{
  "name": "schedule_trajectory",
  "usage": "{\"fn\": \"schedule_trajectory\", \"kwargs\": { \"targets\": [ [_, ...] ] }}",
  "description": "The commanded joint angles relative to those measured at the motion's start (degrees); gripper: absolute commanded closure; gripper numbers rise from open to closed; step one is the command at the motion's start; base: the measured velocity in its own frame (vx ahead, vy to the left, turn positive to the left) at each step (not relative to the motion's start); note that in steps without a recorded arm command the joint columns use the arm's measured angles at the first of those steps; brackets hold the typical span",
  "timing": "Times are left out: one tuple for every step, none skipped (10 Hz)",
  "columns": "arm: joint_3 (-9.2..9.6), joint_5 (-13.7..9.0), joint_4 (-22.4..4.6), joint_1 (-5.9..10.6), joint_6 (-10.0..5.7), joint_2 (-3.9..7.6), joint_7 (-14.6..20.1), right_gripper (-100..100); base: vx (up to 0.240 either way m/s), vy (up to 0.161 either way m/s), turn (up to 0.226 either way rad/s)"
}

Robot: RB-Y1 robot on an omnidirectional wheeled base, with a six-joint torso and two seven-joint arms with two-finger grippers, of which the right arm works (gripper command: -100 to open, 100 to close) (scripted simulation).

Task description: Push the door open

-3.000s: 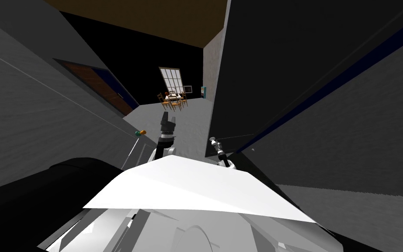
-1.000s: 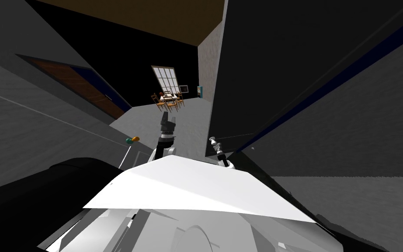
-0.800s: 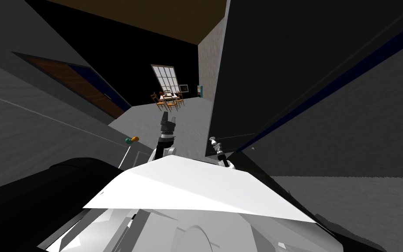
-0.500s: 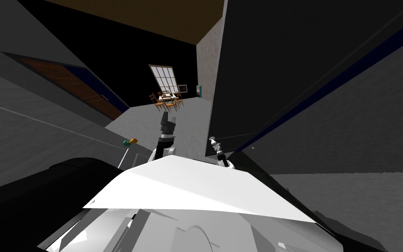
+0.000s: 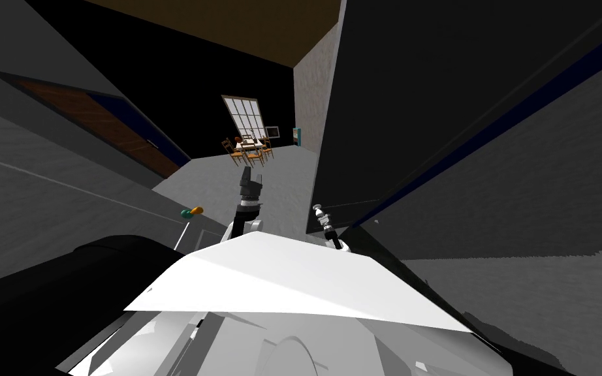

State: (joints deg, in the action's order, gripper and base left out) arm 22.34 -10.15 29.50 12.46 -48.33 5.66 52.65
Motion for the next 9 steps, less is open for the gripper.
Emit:
{"fn": "schedule_trajectory", "kwargs": {
  "targets": [
    [0.7,-0.62,0.61,-0.21,-0.19,-0.47,2.12,-100,-0.068,-0.07,-0.02],
    [1.07,-1.11,0.86,-0.32,-0.1,-0.64,3.49,-100,-0.076,-0.062,0.026],
    [1.46,-1.64,1.13,-0.44,0.0,-0.85,4.96,-100,-0.099,-0.069,0.006],
    [1.88,-2.21,1.41,-0.57,0.1,-1.12,6.56,-100,-0.103,-0.065,0.0],
    [2.32,-2.81,1.71,-0.7,0.21,-1.44,8.22,-100,-0.092,-0.07,-0.006],
    [2.78,-3.43,2.02,-0.84,0.33,-1.8,9.87,-100,-0.093,-0.072,-0.004],
    [3.24,-4.05,2.34,-0.98,0.44,-2.22,11.44,-100,-0.104,-0.084,-0.006],
    [3.71,-4.68,2.65,-1.12,0.56,-2.69,13.03,-100,-0.108,-0.093,-0.003],
    [3.71,-4.68,2.65,-1.12,0.56,-2.69,13.43,-100,-0.061,-0.058,0.003]
  ]
}}
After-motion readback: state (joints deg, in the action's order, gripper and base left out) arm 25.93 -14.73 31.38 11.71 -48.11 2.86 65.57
